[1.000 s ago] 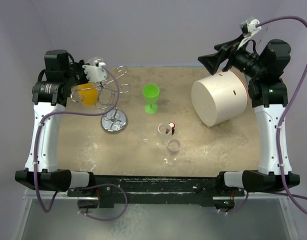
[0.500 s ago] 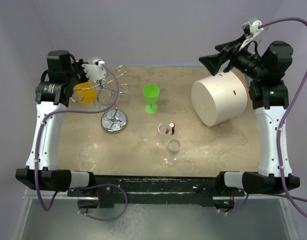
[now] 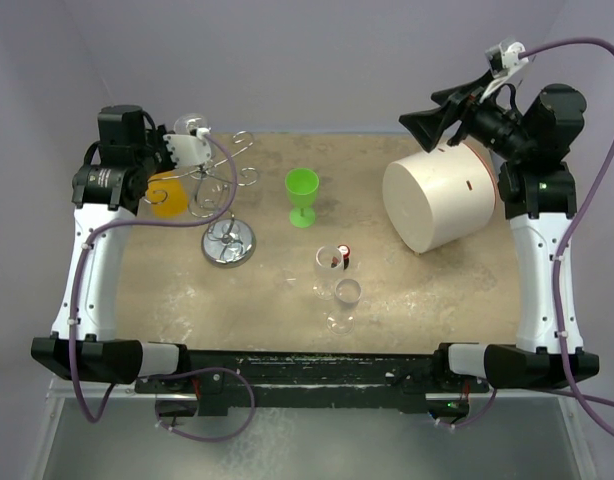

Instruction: Place the wine glass upside down on the wine glass rack

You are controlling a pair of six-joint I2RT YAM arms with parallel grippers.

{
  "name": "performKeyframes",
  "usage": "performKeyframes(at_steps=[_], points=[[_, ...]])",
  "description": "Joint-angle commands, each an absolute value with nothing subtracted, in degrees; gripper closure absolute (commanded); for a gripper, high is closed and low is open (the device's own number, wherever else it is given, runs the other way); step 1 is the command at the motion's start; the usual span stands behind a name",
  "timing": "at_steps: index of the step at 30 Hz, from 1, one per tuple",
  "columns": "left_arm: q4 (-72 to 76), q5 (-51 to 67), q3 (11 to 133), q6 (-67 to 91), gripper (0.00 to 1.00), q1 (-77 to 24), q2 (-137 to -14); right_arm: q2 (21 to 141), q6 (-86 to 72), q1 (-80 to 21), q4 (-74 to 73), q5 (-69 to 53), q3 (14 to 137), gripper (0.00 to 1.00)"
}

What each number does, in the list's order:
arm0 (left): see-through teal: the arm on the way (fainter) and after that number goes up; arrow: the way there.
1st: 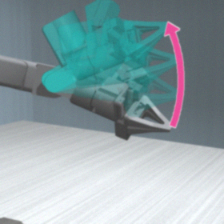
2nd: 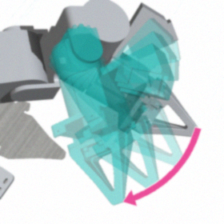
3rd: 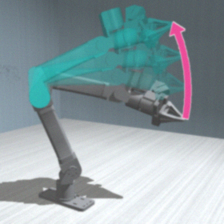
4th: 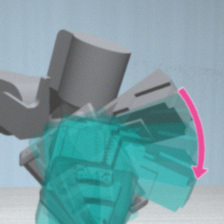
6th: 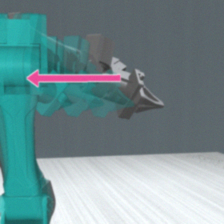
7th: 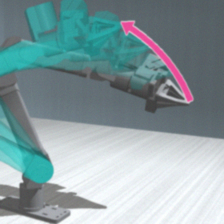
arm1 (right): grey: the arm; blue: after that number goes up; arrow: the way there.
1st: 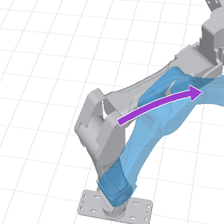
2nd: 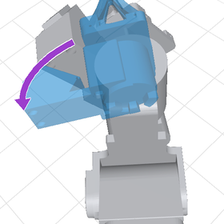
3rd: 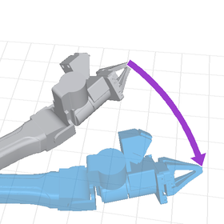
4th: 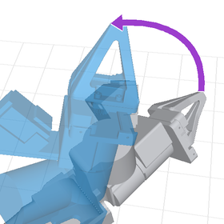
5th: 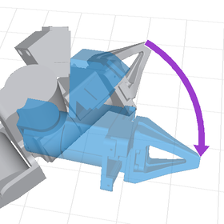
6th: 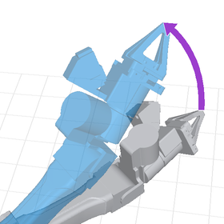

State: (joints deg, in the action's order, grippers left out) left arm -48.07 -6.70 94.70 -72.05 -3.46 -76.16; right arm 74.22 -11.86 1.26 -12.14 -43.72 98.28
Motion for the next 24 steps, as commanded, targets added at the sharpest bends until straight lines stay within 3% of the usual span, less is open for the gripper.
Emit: performKeyframes(at_steps=[1, 16, 24], points=[[-50.17, -5.31, 96.21, -70.86, 0.96, -3.94, -74.1, 72.36, -12.98, 1.88, -8.72, -45.44, 97.94, 0.04], [-53.83, -3.64, 96.76, -68.69, 0.95, -5.16, -73.84, 71.13, -15.79, 4.36, -6.28, -47.3, 96.42, 0.03], [-53.74, -2.96, 95.36, -68.76, 0.88, -5.19, -73.72, 70.77, -17.72, 5.27, -4.8, -48.18, 95.54, 0.03]])
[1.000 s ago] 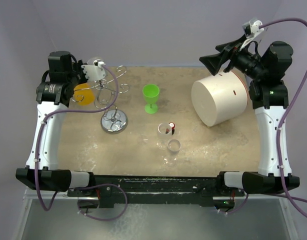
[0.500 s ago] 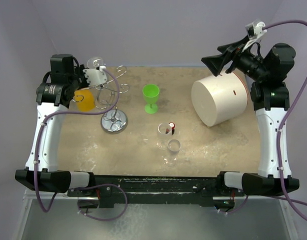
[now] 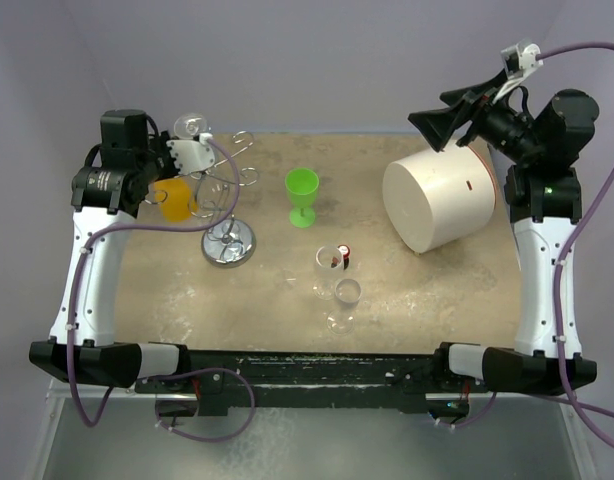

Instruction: Place the wine glass upside down on the wine glass rack

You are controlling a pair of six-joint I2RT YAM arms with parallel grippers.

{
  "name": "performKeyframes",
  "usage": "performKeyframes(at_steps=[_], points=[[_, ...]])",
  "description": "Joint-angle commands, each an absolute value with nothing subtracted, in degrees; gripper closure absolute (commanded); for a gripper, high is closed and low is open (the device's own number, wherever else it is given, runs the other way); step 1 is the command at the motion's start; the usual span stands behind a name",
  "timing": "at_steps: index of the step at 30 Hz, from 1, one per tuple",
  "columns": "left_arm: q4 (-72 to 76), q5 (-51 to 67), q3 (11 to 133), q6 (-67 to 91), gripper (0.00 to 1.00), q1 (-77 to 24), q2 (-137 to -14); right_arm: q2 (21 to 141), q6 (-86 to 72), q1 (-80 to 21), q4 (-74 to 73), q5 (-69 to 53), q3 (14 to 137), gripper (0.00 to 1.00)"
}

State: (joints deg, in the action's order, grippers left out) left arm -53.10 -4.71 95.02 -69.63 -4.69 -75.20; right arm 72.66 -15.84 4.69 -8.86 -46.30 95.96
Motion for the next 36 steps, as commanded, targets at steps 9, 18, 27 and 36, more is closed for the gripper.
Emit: performKeyframes(at_steps=[9, 18, 27, 36], points=[[-51.61, -2.86, 93.68, -67.82, 0.83, -5.22, -73.85, 70.24, -18.15, 5.71, -4.23, -48.25, 94.72, 0.03], [-52.92, 0.59, 94.03, -66.0, 0.72, -5.25, -73.86, 69.05, -18.92, 7.0, -2.92, -47.94, 92.79, 0.03], [-53.31, 1.36, 95.06, -65.79, 0.62, -5.27, -74.24, 68.74, -14.98, 7.03, -5.7, -44.16, 92.63, 0.04], [-55.18, 2.68, 95.31, -66.03, 0.52, -5.27, -72.08, 69.89, -13.97, 7.03, -7.03, -42.68, 94.06, 0.03]])
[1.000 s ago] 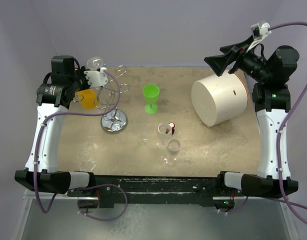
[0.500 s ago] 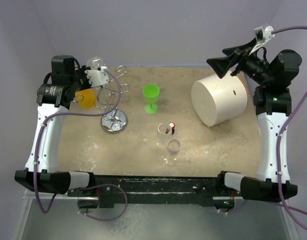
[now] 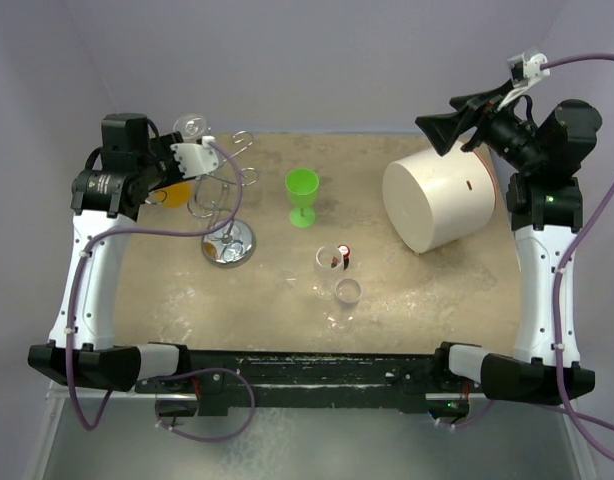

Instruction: Place the wine glass upside down on the wine glass rack

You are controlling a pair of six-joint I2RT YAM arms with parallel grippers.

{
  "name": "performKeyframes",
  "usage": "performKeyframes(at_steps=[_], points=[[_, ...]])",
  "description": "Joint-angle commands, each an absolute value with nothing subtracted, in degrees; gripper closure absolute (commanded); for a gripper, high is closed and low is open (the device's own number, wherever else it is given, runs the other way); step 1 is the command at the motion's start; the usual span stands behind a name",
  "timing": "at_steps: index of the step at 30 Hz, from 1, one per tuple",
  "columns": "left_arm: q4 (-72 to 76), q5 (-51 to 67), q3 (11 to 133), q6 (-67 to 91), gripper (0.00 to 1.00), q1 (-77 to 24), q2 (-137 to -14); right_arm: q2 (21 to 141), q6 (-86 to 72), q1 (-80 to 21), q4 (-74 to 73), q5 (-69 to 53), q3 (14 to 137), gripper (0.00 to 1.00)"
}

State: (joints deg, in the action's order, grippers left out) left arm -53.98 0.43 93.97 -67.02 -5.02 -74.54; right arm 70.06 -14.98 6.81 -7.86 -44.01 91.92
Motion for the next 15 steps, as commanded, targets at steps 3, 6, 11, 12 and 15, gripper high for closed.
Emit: performKeyframes(at_steps=[3, 6, 11, 12, 15], points=[[-55.13, 2.32, 95.6, -65.96, 0.5, -5.27, -71.94, 70.12, -14.06, 7.03, -6.74, -42.49, 93.31, 0.04], [-55.1, 2.2, 95.84, -65.74, 0.49, -5.27, -71.51, 70.14, -13.52, 7.03, -6.57, -42.26, 92.24, 0.04], [-55.02, 2.56, 97.08, -64.23, 0.46, -5.27, -70.74, 70.79, -11.18, 6.95, -9.14, -41.94, 93.41, 0.04], [-55.02, 2.77, 97.63, -63.71, 0.45, -5.27, -70.72, 71.05, -10.59, 6.94, -9.89, -41.93, 93.83, 0.04], [-55.25, 3.25, 99.3, -62.52, 0.43, -5.27, -70.83, 71.72, -8.62, 6.94, -11.66, -41.97, 94.47, 0.03]])
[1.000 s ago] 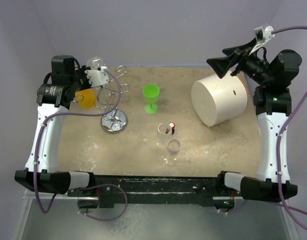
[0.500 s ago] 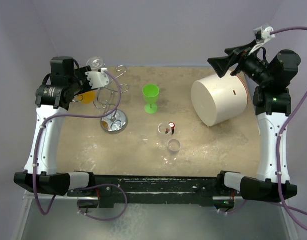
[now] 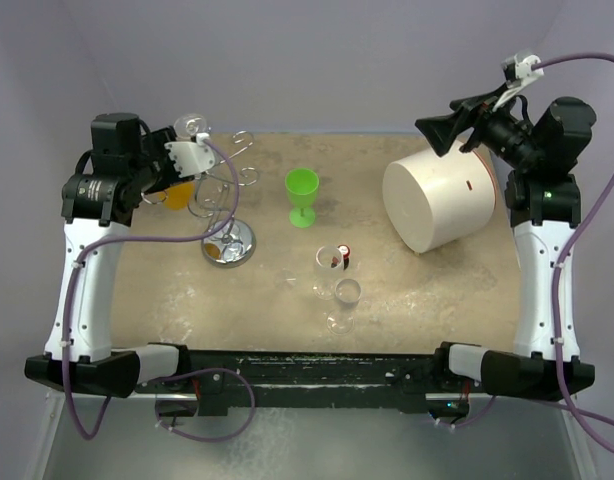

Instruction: Place the wine glass upside down on the wine glass rack

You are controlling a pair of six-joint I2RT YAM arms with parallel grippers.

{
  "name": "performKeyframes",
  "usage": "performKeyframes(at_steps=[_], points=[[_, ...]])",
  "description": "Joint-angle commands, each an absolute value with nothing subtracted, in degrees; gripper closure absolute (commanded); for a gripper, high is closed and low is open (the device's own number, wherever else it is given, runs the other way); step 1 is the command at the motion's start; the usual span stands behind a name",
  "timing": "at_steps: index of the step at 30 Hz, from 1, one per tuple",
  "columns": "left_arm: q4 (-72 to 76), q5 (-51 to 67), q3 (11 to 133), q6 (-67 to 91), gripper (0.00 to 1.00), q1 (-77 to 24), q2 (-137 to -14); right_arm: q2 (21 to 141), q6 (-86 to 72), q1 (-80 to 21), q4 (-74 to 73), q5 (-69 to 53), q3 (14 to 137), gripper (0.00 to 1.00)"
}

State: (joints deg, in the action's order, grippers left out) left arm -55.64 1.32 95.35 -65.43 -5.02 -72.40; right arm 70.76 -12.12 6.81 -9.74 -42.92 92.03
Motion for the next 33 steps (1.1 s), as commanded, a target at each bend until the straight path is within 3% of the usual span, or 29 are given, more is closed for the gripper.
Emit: performKeyframes(at_steps=[1, 8, 20, 28, 33], points=[[-55.4, 3.25, 99.86, -62.15, 0.42, -5.27, -70.92, 71.91, -7.97, 6.88, -12.58, -41.91, 94.48, 0.03], [-55.5, 2.77, 103.77, -57.3, 0.38, -5.26, -70.99, 74.41, -2.12, 5.12, -18.64, -41.25, 96.3, 0.03], [-42.2, -6.03, 104.74, -33.31, 0.0, -5.19, -70.04, 78.55, 17.71, -12.3, -34.58, -33.39, 101.42, 0.03], [-39.19, -8.17, 107.91, -24.1, 0.01, -1.41, -71.39, 80.93, 21.9, -26.34, -38.76, -31.98, 100.5, 0.05], [-39.11, -5.73, 109.23, -20.16, 0.01, 2.89, -72.32, 83.58, 17.05, -33.22, -34.26, -30.14, 98.7, 0.11]])
